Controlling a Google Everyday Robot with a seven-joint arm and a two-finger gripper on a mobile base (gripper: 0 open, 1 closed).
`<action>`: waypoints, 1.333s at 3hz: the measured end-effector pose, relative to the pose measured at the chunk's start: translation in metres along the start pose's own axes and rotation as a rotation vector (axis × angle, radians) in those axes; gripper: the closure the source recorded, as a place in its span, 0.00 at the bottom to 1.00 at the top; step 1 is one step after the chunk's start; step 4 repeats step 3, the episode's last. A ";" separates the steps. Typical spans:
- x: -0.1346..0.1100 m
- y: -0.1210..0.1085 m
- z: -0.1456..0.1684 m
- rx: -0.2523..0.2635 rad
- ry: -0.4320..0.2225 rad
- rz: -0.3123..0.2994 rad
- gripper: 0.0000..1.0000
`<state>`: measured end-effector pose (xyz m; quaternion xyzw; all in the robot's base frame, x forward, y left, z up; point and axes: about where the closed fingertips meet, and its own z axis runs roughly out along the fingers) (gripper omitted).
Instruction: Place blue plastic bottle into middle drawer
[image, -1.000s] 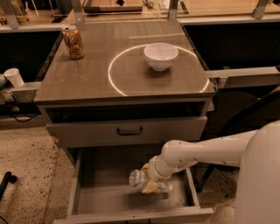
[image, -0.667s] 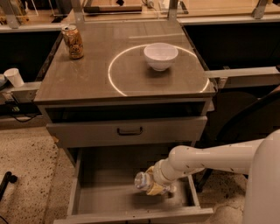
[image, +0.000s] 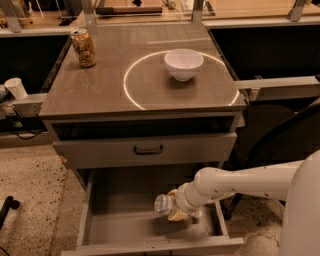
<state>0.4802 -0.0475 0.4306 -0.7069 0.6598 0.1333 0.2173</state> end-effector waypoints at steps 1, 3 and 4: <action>0.000 0.000 0.000 0.000 0.000 0.000 0.04; 0.000 0.000 0.000 0.000 0.000 0.000 0.00; 0.000 0.000 0.000 0.000 0.000 0.000 0.00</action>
Offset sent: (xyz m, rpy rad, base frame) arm 0.0000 0.0000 0.0000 0.0000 0.0000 0.0000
